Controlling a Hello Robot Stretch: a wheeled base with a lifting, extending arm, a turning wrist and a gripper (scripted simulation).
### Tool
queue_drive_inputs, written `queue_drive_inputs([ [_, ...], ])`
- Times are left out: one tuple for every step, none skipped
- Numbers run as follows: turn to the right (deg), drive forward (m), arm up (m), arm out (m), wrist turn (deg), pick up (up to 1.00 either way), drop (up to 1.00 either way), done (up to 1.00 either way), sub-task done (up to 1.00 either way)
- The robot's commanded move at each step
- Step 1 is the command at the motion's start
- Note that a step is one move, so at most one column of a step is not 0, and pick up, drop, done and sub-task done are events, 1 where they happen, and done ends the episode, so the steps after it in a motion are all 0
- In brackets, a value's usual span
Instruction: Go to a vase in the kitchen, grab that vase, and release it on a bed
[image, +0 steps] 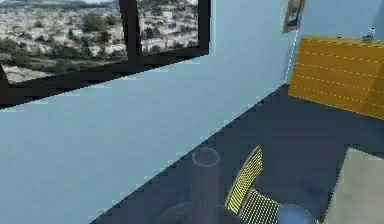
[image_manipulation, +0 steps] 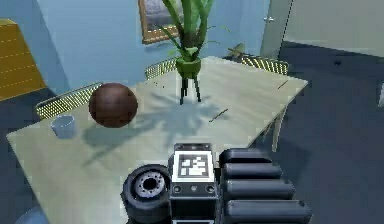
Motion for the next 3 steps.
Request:
queue_drive_inputs([
  [45.0,0.00,0.00,0.00,0.0,0.00,0.00,0.00,0.00],
  [12.0,0.00,0.00,0.00,0.0,0.00,0.00,0.00,0.00],
  [-45.0,0.00,0.00,0.00,0.0,0.00,0.00,0.00,0.00],
])
